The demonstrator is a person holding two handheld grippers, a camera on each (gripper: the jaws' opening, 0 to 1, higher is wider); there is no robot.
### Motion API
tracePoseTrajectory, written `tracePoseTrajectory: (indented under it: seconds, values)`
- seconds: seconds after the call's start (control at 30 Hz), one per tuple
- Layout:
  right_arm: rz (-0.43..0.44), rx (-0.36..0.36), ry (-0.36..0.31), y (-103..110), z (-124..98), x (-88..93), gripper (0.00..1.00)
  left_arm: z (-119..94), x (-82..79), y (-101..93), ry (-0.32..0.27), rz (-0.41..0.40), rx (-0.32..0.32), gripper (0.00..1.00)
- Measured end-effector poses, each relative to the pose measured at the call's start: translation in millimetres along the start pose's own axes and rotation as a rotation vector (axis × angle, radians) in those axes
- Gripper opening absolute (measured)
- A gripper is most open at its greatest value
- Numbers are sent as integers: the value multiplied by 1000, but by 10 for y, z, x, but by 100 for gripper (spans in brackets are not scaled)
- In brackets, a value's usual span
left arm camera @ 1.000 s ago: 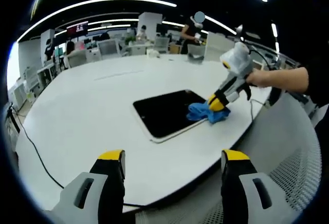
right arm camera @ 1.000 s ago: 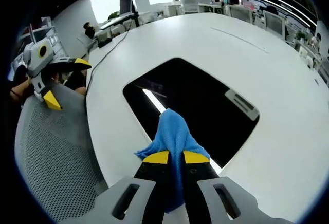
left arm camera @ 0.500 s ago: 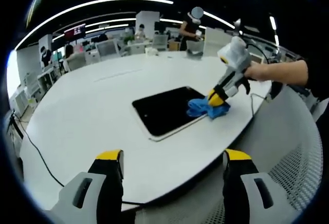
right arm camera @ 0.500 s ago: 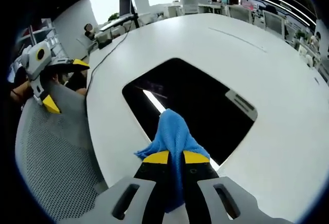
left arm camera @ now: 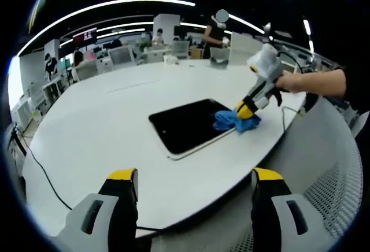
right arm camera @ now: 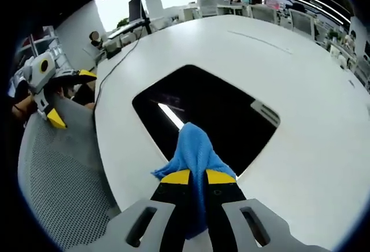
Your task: Wipe the mirror surface with the cleaning cloth until all visible marks leave the cleaned area.
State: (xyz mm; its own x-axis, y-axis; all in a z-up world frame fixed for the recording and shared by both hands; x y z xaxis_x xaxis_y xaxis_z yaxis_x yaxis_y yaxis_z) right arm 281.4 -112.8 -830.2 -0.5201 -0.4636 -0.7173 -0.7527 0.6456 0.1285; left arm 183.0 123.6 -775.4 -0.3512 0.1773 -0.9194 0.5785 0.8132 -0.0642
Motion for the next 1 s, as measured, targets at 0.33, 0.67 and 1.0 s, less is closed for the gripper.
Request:
tracePoseTrajectory:
  seconds: [0.33,0.67,1.0]
  values:
    - [38,-10,-12,-8,3,-4,3,10,-22,9,-21,-12,-11,83]
    - [25,24,-39,-89,18,-28,3,11,-7,3,-17,-18,-10,87]
    - [25,62,-53,-191,57,-78,3,1,27,12,6,-29,-16,87]
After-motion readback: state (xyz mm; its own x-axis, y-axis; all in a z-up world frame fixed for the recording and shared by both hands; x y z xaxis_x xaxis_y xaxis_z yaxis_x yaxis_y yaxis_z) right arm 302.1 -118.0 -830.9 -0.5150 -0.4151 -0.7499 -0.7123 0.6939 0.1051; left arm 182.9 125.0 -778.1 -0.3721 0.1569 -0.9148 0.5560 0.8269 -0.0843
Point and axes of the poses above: the point that each gripper's makers call its tool centre point, and the gripper's own axes: z roughly forward along the fingers, y roughly to its left, x roughly out of its underside, the point moved 3 cm from there along -z, roughly backward along the fingers, and after that the axes turned 10 degrees about -y, right-handed, at the moved point
